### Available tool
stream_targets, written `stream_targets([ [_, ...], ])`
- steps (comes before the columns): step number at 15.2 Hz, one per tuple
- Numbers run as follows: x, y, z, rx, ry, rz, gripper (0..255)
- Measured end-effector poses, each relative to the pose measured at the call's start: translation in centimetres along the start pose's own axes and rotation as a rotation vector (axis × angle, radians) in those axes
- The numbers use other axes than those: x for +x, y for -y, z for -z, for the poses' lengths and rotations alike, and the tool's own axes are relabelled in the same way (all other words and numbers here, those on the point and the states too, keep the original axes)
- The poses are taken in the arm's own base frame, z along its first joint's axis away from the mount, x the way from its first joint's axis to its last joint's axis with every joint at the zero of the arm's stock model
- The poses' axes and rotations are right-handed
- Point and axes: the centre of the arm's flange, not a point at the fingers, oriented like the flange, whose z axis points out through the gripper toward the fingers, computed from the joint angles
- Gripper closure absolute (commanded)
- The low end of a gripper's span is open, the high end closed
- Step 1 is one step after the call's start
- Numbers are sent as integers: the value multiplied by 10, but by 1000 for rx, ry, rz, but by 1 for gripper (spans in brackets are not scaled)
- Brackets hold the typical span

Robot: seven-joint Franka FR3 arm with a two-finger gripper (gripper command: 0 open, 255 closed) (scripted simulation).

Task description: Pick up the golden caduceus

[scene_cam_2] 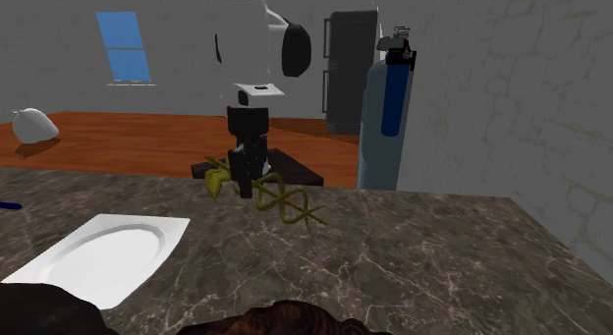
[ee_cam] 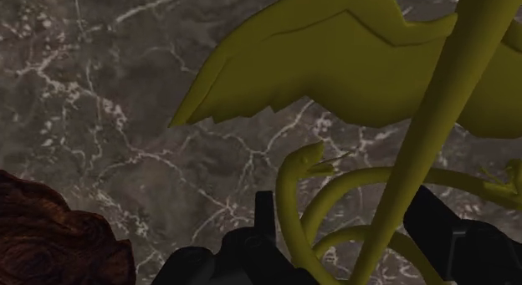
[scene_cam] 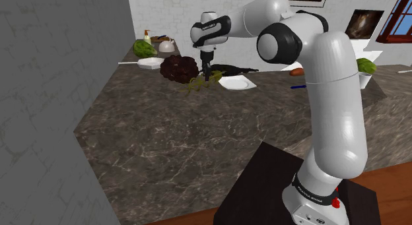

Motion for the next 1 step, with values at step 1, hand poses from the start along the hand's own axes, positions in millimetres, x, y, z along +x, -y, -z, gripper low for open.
stream_targets([
  [1, 0, 0, 3, 0, 0, 0, 255],
])
